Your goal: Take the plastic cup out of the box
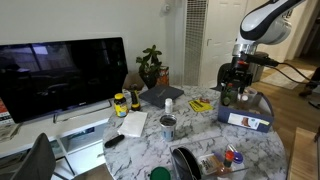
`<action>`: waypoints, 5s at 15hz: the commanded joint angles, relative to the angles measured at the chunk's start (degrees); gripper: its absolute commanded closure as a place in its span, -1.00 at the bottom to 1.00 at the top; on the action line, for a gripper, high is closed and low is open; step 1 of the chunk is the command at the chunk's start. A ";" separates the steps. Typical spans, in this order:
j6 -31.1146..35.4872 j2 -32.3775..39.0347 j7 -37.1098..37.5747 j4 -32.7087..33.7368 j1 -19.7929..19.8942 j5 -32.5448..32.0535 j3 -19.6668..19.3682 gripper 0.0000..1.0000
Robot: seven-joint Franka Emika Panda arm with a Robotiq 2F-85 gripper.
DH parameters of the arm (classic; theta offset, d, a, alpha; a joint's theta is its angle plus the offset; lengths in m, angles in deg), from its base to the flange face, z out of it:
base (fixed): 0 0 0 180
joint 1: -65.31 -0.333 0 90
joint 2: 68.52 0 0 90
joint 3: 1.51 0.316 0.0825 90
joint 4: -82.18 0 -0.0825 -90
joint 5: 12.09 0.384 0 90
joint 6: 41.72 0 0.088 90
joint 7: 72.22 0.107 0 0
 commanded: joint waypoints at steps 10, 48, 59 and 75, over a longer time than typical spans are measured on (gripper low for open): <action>6.47 4.06 7.75 -0.71 14.03 -12.47 -10.58 -1.00; 22.50 36.82 24.79 18.21 16.68 8.19 -16.74 0.89; 19.35 20.72 16.24 6.64 16.58 0.65 -18.78 0.89; 19.88 -12.50 6.14 -10.43 13.01 -10.21 -4.78 0.54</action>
